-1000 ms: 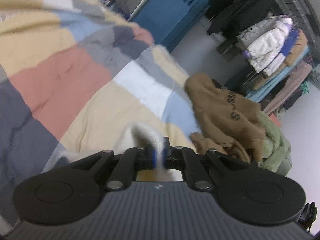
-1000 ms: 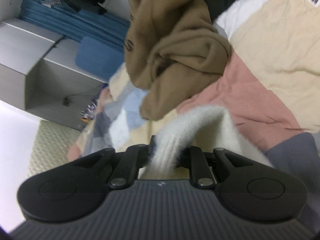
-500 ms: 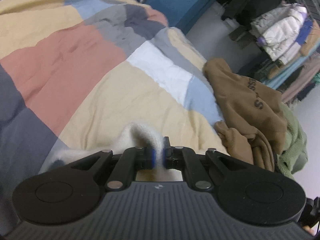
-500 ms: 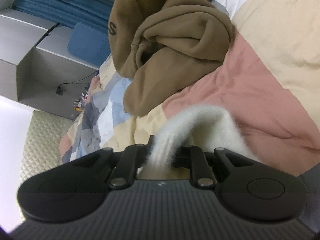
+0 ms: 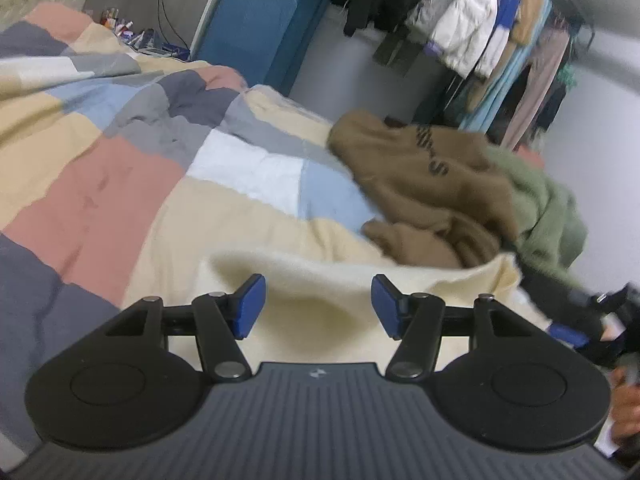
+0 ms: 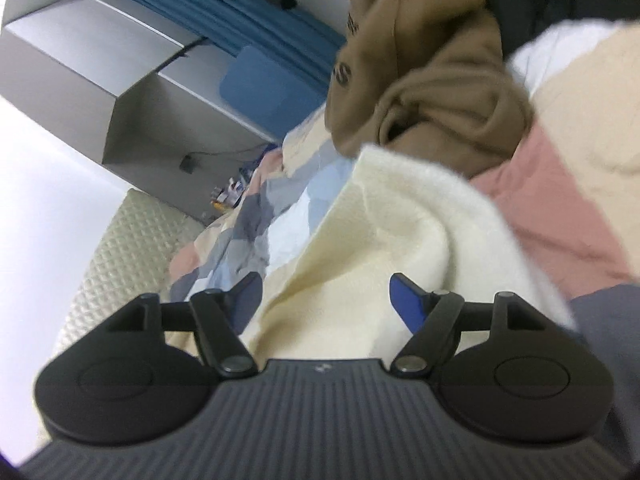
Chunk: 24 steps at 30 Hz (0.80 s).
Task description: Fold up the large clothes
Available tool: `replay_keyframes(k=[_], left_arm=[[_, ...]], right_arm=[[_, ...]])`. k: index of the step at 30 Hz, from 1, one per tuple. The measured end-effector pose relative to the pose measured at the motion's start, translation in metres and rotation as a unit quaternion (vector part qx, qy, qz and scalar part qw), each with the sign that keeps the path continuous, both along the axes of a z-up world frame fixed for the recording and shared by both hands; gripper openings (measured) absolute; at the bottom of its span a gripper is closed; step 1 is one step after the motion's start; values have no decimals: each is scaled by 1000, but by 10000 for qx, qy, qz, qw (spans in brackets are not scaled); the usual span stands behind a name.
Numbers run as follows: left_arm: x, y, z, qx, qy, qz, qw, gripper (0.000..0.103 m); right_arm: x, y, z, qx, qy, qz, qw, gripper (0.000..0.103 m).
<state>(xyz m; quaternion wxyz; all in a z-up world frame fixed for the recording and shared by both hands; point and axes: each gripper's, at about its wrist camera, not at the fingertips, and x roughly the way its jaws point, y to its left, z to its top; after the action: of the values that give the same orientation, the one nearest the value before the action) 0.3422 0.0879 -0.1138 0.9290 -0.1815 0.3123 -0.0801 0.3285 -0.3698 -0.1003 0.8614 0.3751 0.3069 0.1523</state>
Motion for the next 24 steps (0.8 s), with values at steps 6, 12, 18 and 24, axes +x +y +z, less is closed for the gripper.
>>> replay_keyframes(k=[6,12,18,24], left_arm=[[12,-5,-23,997,429,346,9935,64],[26,4,-38,1142,687,607,9892,64],[43,12,-51,974,851,755,9887,64],[61,9,-57,721,820,681,9917,64]], right_arm=[[10,-1,-7,-967,250,-302,9945,73],[28,4,-17,-1974,339,-438,9788,67],[51,7,-29,-2951,523,-546,9525,67],[73,1,-49,-2480,775,-306,9652,63]])
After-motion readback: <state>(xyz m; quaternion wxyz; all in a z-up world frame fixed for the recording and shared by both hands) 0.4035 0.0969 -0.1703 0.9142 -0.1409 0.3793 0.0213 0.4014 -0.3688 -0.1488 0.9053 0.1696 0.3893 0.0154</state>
